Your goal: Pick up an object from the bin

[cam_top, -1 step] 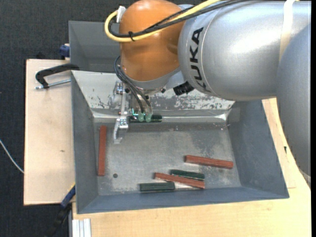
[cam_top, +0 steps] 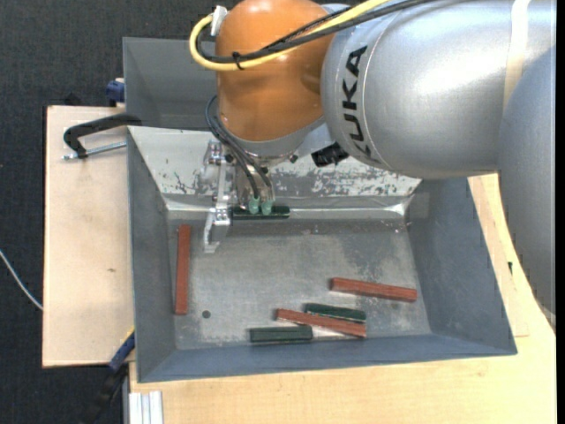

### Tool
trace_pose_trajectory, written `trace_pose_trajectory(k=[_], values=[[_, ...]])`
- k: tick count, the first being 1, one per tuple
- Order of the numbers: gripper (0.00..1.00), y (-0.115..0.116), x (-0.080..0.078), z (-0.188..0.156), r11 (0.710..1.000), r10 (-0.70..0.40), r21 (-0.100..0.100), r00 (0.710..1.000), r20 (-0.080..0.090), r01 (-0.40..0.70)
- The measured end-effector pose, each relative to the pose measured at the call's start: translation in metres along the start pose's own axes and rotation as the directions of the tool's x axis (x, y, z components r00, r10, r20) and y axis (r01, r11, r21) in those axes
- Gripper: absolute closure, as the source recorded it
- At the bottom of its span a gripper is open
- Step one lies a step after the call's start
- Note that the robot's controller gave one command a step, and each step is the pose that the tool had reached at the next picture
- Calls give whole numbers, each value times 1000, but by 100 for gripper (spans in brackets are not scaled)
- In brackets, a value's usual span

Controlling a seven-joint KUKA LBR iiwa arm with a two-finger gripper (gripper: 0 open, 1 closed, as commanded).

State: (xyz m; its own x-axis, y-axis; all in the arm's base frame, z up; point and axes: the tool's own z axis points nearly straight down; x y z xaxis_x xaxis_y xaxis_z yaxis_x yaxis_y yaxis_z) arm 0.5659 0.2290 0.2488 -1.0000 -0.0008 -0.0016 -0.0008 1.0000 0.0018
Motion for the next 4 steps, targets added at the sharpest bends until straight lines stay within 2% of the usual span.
trace_pose_trajectory(k=[1, 2, 3, 4], values=[[0, 4, -10, 54, 959, -283, 1, 959, 7, 283], [0, 2, 3, 88, 831, -557, 0, 831, -2, 557], [0, -1, -16, 93, 791, -612, 1, 791, 5, 612], [0, 3, -13, 140, 541, -841, 1, 541, 1, 841]])
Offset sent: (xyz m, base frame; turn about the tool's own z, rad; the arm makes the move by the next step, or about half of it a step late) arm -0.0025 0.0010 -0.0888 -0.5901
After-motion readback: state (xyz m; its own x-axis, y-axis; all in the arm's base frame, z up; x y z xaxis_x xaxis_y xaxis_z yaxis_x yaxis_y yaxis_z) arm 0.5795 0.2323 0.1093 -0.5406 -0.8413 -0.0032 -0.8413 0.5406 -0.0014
